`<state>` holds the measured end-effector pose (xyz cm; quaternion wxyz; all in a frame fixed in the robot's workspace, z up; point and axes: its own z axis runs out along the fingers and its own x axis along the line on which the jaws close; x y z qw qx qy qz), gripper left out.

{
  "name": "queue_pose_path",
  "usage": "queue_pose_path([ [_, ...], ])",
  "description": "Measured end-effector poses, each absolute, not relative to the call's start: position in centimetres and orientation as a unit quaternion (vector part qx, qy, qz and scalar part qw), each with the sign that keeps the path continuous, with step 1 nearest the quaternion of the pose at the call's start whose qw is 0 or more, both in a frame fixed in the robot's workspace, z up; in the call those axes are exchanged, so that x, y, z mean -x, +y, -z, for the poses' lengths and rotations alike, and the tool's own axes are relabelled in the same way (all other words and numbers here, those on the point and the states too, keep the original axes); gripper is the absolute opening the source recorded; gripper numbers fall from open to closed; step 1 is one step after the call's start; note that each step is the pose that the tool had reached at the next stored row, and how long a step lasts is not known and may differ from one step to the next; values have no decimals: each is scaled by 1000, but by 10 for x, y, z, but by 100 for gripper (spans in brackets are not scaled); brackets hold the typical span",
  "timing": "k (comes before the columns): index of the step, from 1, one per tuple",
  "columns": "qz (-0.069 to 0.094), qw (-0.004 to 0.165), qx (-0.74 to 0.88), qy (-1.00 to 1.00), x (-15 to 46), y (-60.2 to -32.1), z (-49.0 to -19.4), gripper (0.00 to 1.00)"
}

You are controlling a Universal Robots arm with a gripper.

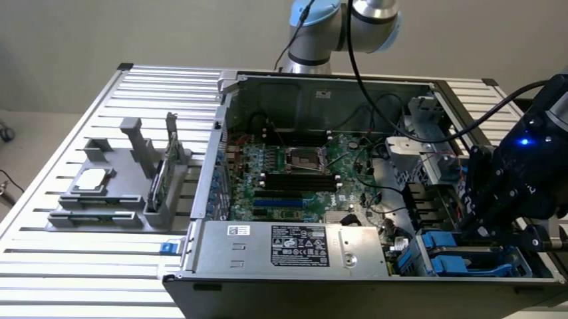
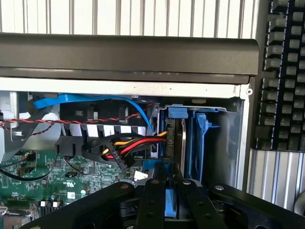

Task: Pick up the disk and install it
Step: 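Insert the second disk wire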

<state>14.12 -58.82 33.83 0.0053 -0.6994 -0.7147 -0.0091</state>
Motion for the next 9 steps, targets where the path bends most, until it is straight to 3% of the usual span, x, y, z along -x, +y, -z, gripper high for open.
queue_pose_path([
  [9, 10, 7, 700, -714, -141, -591, -338, 16],
])
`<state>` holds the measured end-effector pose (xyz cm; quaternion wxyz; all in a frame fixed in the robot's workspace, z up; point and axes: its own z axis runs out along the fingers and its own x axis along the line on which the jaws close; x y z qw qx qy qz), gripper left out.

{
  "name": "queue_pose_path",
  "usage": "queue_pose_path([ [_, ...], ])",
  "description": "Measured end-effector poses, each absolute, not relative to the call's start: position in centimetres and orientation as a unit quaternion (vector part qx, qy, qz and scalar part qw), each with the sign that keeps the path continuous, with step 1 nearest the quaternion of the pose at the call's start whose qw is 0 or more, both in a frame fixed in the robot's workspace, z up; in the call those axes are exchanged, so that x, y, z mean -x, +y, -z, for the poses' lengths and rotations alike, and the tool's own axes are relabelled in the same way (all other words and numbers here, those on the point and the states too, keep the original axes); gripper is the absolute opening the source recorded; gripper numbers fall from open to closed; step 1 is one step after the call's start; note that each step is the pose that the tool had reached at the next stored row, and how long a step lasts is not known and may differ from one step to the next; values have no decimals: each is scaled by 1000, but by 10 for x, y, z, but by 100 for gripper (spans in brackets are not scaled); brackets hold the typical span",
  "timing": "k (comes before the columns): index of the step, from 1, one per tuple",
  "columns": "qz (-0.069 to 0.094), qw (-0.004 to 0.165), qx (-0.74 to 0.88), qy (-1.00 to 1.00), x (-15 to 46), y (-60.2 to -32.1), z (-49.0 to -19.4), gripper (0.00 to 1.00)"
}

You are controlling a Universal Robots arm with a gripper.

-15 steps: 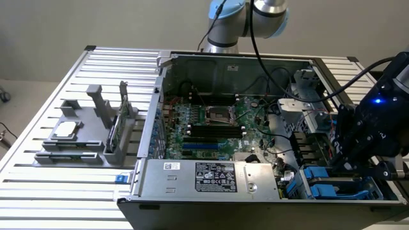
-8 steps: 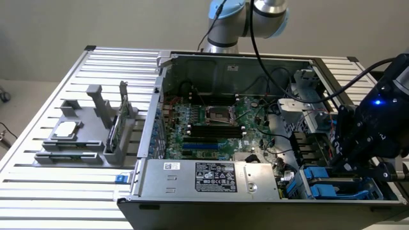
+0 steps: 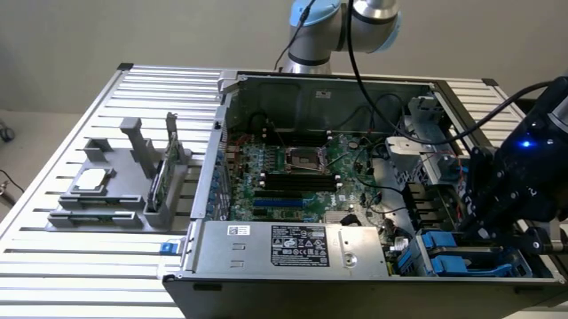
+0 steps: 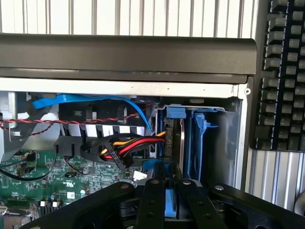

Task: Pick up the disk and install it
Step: 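Insert the second disk wire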

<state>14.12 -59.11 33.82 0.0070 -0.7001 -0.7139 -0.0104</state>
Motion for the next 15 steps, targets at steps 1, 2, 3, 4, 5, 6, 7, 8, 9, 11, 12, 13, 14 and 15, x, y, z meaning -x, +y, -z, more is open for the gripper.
queue_pose_path([
  [1, 10, 7, 700, -714, -141, -591, -338, 16],
  [2, 11, 7, 700, -714, -141, -592, -338, 16],
  [3, 11, 7, 700, -714, -141, -592, -338, 16],
  [4, 11, 8, 700, -714, -141, -592, -338, 16],
  [5, 11, 8, 700, -714, -141, -592, -338, 16],
  [6, 12, 8, 700, -714, -141, -592, -338, 16],
  [7, 12, 9, 700, -714, -141, -593, -338, 16],
  [8, 13, 9, 700, -714, -141, -593, -338, 16],
  [9, 13, 9, 700, -714, -141, -593, -338, 16],
  [11, 14, 10, 700, -714, -141, -594, -338, 16],
  [12, 14, 10, 700, -714, -141, -594, -338, 16],
  [13, 14, 11, 700, -713, -141, -594, -338, 16],
  [14, 15, 11, 700, -713, -141, -594, -338, 16],
  [15, 16, 12, 700, -713, -141, -594, -338, 16],
])
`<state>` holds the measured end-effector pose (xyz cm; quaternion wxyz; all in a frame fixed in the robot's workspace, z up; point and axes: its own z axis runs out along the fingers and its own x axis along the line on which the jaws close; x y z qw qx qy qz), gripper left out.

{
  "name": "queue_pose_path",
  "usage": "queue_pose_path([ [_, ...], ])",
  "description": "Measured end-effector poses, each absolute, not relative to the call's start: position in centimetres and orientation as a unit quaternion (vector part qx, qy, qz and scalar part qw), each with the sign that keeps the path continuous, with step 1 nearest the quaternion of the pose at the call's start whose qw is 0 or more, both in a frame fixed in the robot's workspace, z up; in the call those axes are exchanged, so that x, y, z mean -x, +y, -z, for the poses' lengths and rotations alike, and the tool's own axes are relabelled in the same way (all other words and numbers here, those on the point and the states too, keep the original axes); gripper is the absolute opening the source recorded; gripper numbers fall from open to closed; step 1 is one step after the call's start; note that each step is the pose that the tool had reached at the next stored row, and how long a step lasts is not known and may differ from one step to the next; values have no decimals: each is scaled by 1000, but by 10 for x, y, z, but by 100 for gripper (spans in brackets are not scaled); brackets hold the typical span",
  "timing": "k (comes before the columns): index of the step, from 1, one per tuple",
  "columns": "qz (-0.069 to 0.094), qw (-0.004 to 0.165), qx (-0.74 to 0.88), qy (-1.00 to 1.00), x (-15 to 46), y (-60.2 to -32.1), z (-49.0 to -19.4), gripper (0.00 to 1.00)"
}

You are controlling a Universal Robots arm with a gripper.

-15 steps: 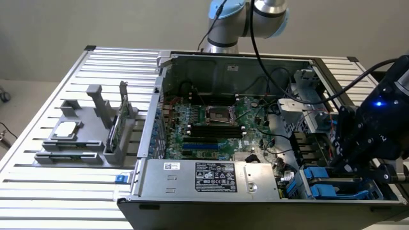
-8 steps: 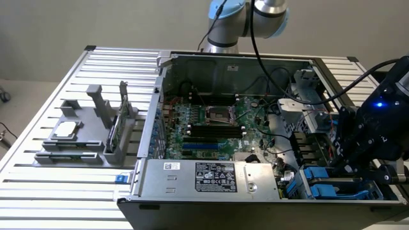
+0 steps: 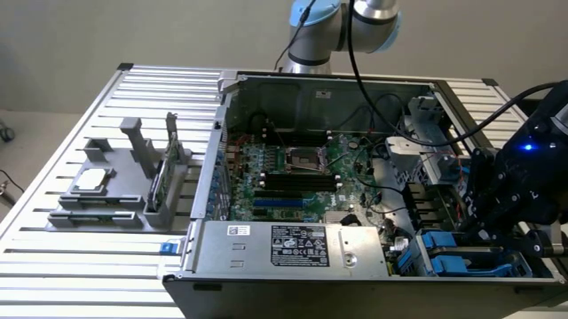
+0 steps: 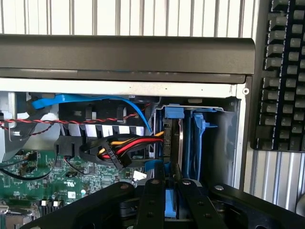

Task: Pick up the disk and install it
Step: 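Insert the second disk wire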

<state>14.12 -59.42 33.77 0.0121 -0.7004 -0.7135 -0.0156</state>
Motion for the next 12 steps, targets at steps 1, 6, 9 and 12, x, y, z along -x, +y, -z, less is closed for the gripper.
queue_pose_path([
  [1, 16, 13, 700, -713, -141, -594, -338, 16],
  [6, 18, 14, 700, -713, -141, -595, -337, 18],
  [9, 18, 15, 700, -713, -141, -595, -338, 25],
  [12, 18, 15, 700, -713, -141, -595, -341, 25],
])
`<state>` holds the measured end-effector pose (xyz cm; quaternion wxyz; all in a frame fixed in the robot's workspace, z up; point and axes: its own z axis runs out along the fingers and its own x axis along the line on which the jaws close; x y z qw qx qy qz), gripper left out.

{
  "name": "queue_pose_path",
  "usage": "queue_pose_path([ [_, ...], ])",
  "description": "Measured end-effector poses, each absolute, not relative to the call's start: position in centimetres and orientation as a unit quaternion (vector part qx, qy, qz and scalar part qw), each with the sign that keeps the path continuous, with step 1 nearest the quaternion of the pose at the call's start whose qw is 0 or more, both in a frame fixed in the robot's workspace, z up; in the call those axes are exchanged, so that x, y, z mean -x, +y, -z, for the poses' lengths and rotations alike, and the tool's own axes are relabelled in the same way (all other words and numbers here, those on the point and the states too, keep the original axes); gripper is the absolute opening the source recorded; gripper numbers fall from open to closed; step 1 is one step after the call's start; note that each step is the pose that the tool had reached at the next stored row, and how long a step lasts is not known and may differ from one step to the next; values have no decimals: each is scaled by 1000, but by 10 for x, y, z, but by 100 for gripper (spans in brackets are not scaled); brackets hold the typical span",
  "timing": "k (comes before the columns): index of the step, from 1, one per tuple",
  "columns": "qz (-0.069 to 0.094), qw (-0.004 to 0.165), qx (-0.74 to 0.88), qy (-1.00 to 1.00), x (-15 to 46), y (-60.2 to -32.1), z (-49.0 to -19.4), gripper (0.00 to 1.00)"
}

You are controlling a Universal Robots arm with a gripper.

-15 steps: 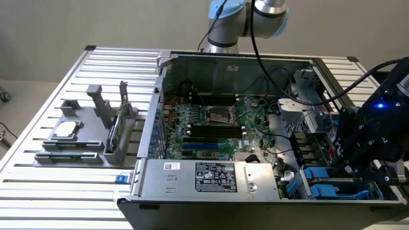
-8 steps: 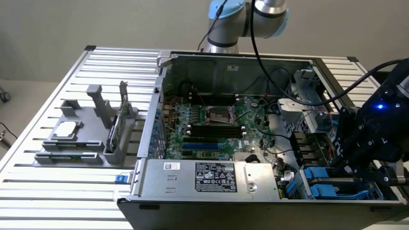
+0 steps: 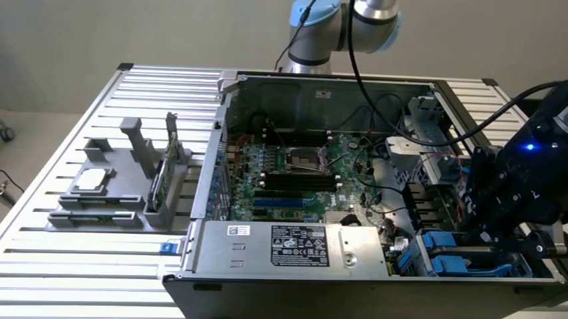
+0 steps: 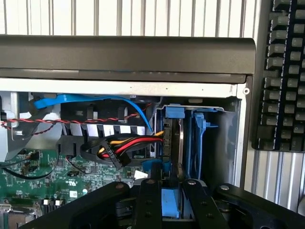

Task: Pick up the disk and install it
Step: 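Insert the second disk wire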

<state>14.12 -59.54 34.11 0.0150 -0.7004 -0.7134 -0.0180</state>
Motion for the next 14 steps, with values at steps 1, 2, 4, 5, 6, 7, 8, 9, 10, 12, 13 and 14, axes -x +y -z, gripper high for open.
queue_pose_path([
  [1, 18, 15, 700, -713, -141, -596, -343, 25],
  [2, 18, 15, 700, -713, -141, -596, -346, 25],
  [4, 18, 16, 700, -713, -141, -596, -350, 25],
  [5, 17, 16, 700, -713, -141, -596, -351, 25],
  [6, 17, 16, 700, -713, -141, -596, -352, 25],
  [7, 17, 16, 700, -713, -141, -596, -353, 25],
  [8, 17, 16, 700, -713, -141, -596, -353, 25],
  [9, 17, 16, 700, -713, -141, -596, -354, 25],
  [10, 17, 16, 700, -713, -141, -596, -355, 25],
  [12, 17, 16, 700, -713, -141, -596, -356, 25],
  [13, 17, 16, 700, -713, -141, -596, -357, 23],
  [14, 17, 16, 700, -713, -141, -596, -357, 16],
])
